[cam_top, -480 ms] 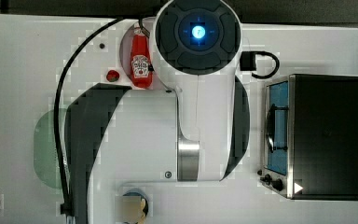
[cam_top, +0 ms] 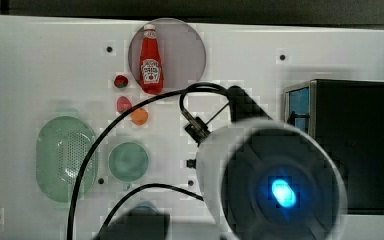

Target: Flap open oven.

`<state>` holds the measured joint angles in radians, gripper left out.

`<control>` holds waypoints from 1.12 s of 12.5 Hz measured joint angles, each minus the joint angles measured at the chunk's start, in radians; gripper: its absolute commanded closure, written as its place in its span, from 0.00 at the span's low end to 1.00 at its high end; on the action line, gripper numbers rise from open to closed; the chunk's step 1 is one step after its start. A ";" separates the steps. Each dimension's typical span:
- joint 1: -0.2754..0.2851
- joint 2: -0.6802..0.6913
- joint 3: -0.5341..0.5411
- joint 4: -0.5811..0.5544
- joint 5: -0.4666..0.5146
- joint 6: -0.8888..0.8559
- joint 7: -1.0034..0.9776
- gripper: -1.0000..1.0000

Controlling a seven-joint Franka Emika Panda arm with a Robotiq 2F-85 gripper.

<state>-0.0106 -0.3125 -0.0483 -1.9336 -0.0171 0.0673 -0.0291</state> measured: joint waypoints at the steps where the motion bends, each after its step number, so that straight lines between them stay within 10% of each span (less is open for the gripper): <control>1: -0.005 -0.011 0.000 0.014 0.000 0.000 0.001 0.00; 8: -0.011 0.036 0.011 0.006 -0.007 -0.006 0.003 0.77; 14: -0.010 0.044 -0.029 -0.053 -0.019 0.002 -0.004 0.82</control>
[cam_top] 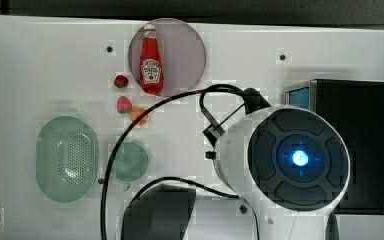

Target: Flap open oven.

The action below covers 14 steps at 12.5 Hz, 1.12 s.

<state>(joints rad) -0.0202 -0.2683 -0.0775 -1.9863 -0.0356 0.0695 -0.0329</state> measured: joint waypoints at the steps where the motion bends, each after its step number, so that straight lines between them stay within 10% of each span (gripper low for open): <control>1: -0.001 0.000 -0.003 -0.018 -0.019 0.020 -0.023 0.82; 14: -0.028 0.149 -0.340 -0.209 -0.073 0.504 -0.911 0.82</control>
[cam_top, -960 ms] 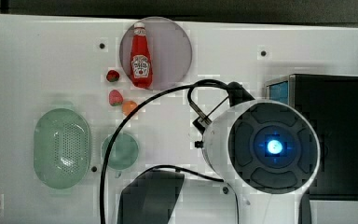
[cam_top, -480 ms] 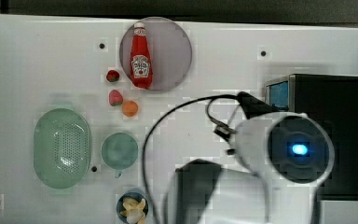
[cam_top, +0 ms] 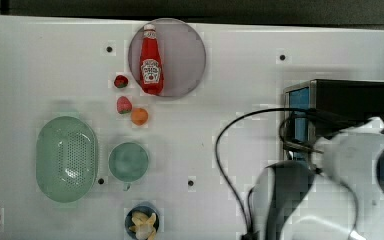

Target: Flap open oven.

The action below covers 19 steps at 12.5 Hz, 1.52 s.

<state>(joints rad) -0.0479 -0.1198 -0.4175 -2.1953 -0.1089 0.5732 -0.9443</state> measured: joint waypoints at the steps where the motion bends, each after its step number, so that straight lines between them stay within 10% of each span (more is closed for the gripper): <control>1: -0.011 0.024 -0.018 0.000 0.003 0.026 -0.047 0.82; 19: 0.002 0.314 -0.040 0.004 0.003 0.212 -0.153 0.82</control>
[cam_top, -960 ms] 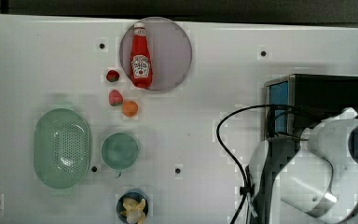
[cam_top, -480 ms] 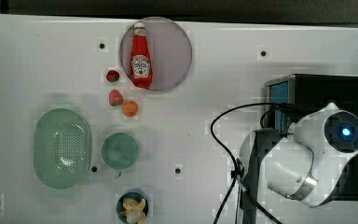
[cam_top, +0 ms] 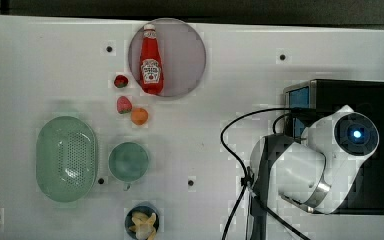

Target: Flap open oven.

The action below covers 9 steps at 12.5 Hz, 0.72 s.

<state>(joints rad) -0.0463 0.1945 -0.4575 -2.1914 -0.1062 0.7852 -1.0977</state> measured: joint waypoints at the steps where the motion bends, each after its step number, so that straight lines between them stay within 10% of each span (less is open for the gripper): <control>1: -0.003 0.001 0.009 0.000 -0.019 0.001 0.000 0.82; 9: 0.059 0.004 0.125 -0.053 -0.383 0.003 0.313 0.82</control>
<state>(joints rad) 0.0124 0.1984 -0.3328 -2.2441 -0.4890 0.7886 -0.7842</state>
